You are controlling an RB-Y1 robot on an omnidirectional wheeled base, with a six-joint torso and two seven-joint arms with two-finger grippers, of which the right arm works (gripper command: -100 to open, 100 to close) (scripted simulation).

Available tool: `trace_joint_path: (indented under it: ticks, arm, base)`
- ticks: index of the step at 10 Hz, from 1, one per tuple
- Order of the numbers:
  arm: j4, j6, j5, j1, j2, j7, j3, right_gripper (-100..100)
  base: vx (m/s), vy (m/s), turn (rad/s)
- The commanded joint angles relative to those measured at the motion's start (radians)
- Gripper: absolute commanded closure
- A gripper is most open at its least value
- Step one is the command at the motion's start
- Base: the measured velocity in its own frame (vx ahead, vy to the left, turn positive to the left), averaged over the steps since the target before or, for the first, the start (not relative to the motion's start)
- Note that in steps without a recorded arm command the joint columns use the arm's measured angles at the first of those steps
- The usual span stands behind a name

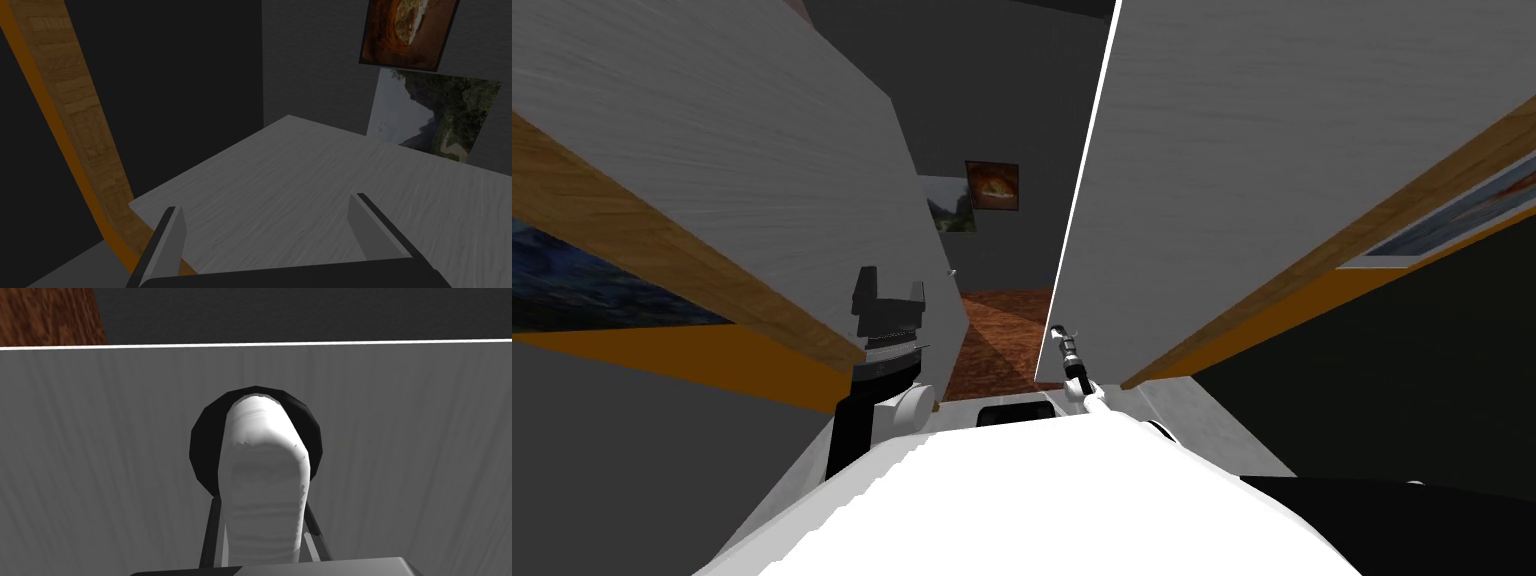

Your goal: Push the door open

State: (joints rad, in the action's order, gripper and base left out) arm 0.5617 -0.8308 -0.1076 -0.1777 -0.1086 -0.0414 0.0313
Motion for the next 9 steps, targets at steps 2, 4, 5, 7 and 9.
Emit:
trace_joint_path:
  ticks: [2,4,5,7,9]
  arm:
    - [0.026,0.009,-0.014,0.011,-0.01,0.012,0.028,100]
    - [0.023,0.009,-0.026,0.011,-0.014,0.02,0.049,100]
    - [0.021,0.01,-0.032,0.012,-0.016,0.024,0.06,100]
    - [0.019,0.01,-0.041,0.012,-0.019,0.031,0.077,100]
    - [0.015,0.01,-0.054,0.013,-0.023,0.04,0.1,100]
  base:
    - [0.154,0.04,-0.038]
    - [0.202,0.063,-0.075]
    - [0.202,0.084,-0.054]
    - [0.128,0.035,-0.033]
    - [0.191,0.061,-0.061]
